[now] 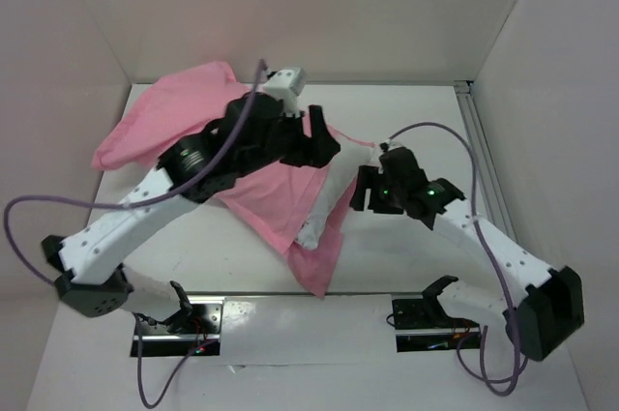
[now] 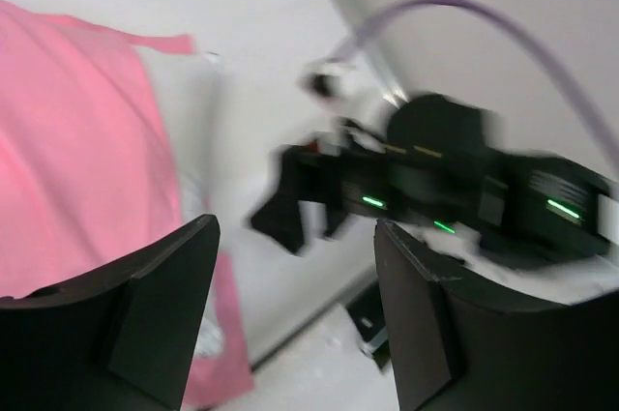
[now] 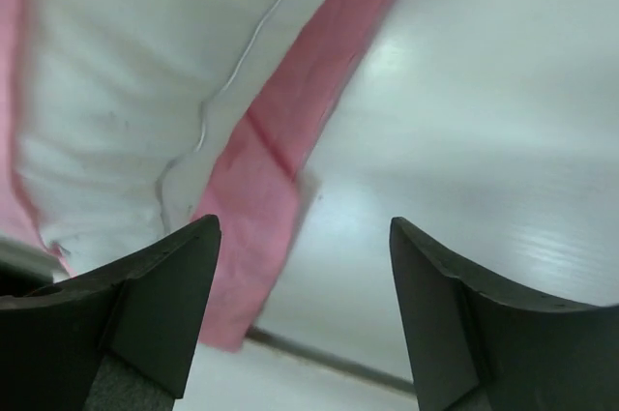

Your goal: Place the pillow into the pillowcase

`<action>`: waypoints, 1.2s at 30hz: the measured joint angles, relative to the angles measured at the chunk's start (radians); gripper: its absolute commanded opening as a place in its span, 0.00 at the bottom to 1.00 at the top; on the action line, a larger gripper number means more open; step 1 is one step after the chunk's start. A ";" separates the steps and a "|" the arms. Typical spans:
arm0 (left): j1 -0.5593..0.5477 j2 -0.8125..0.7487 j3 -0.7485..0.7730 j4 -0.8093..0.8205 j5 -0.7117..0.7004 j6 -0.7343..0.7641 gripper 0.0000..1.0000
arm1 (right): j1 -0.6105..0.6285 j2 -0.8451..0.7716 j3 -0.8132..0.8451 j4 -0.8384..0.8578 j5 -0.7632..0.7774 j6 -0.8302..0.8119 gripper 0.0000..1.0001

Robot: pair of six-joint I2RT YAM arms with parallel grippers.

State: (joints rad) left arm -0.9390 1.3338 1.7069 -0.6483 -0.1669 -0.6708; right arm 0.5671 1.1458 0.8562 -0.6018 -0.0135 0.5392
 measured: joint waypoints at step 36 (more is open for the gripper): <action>0.066 1.019 0.690 -0.201 -0.646 0.354 0.07 | -0.458 0.291 -0.040 0.557 -0.560 0.207 0.69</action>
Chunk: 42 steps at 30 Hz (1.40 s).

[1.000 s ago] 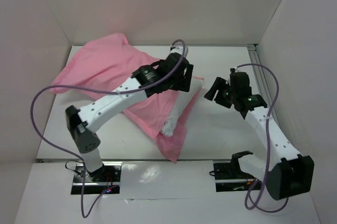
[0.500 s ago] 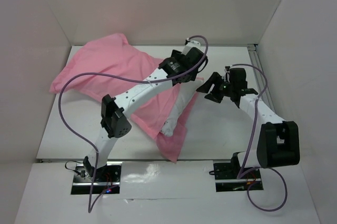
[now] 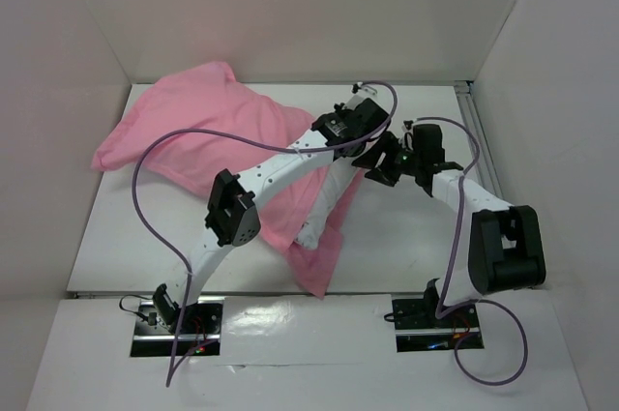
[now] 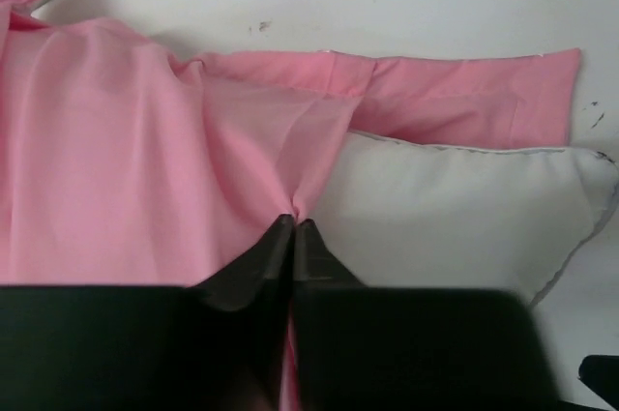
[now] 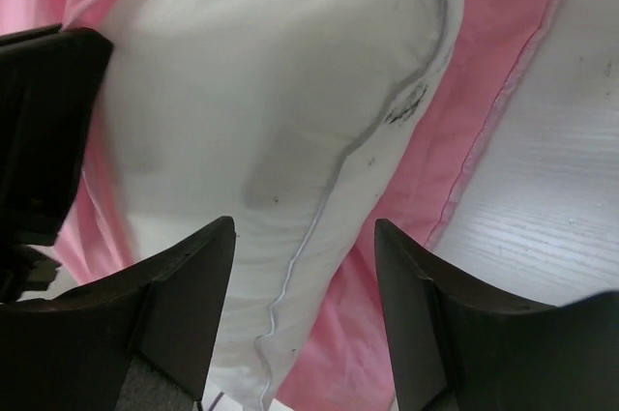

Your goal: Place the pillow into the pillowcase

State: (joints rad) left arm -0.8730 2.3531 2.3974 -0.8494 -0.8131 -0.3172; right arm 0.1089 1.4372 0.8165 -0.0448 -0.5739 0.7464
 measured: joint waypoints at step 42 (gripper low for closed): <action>0.044 -0.444 -0.370 0.070 0.629 -0.229 0.35 | 0.307 0.266 -0.033 0.526 0.056 0.298 0.60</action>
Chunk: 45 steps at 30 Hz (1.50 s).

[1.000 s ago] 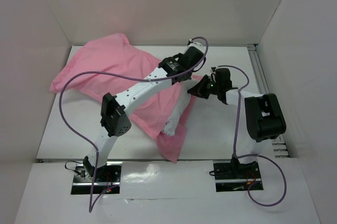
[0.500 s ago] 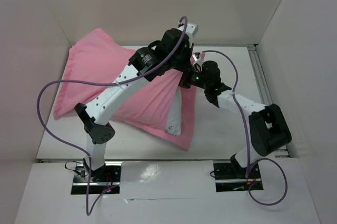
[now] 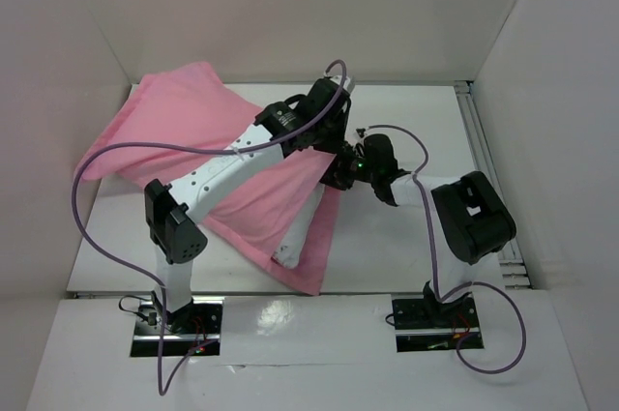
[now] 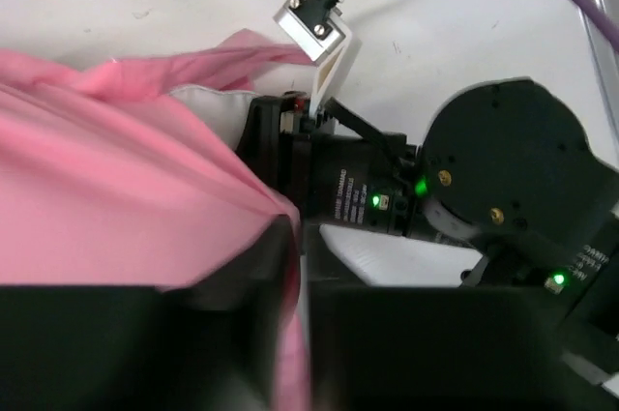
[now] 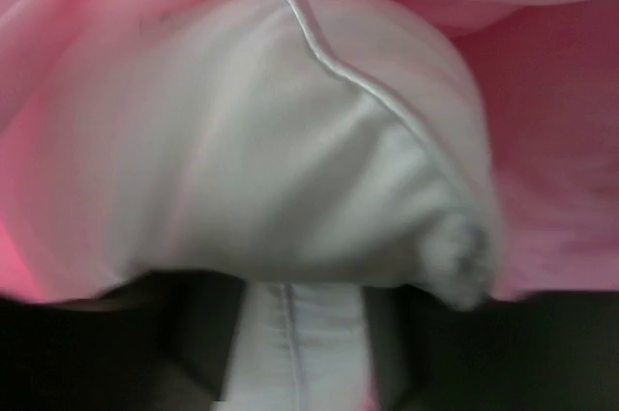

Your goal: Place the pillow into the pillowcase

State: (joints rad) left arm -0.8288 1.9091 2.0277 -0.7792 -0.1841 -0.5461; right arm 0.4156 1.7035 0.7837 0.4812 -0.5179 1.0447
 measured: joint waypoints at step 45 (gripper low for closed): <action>0.136 -0.141 0.040 -0.314 -0.216 -0.002 0.00 | -0.236 -0.626 0.056 -0.827 0.103 -0.455 0.09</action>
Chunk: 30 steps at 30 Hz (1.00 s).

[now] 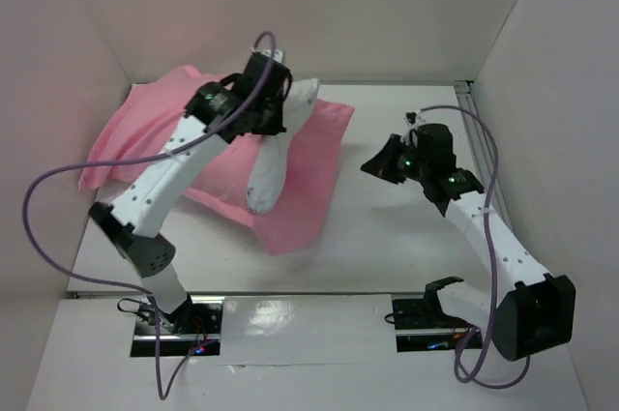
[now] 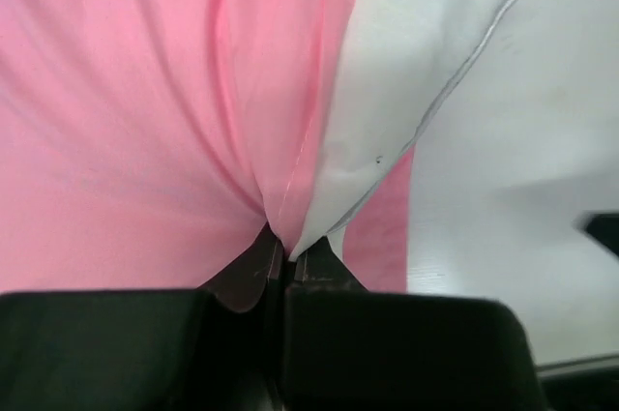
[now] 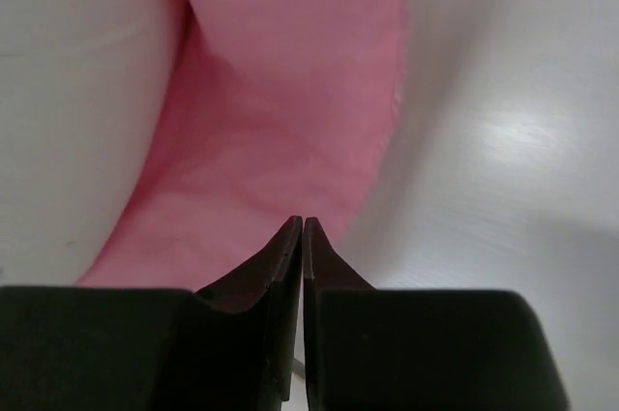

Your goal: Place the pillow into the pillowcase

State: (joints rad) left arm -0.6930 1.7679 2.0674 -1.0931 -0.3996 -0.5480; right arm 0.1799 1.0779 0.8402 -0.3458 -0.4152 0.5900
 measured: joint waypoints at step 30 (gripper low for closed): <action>0.120 -0.124 0.019 0.070 0.402 -0.016 0.00 | 0.548 0.751 0.297 0.515 0.647 0.214 0.26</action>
State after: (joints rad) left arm -0.5728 1.6444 2.0869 -1.0229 0.0029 -0.5640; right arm 0.7280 1.8286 1.1374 0.1692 0.2317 0.8040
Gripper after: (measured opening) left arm 0.063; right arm 0.443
